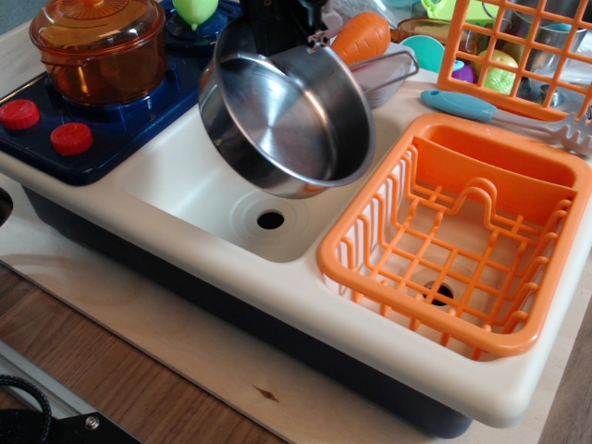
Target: Put pan from sink into drying rack
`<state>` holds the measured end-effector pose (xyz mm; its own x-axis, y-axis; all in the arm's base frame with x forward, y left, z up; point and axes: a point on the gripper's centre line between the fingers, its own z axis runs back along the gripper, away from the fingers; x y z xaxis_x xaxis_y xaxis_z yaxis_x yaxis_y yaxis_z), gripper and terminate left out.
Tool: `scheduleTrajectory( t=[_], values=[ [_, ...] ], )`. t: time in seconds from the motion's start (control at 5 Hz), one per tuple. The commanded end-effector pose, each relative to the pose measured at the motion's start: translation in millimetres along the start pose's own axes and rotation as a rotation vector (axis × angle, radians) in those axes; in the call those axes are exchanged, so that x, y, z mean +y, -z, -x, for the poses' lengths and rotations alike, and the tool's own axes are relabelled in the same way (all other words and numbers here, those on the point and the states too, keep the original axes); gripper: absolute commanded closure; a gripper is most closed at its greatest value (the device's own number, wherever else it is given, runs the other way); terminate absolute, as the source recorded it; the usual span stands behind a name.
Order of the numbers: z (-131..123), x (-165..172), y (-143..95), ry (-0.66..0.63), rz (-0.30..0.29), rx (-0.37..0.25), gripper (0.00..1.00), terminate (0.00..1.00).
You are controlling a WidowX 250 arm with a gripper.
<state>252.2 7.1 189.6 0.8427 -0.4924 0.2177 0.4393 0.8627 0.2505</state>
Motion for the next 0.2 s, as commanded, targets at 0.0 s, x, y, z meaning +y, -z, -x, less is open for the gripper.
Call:
scheduleTrajectory(
  t=[0.0],
  values=[
    [-13.4,-14.4,-3.5,-0.11,0.012,-0.182,1.0,1.0]
  ],
)
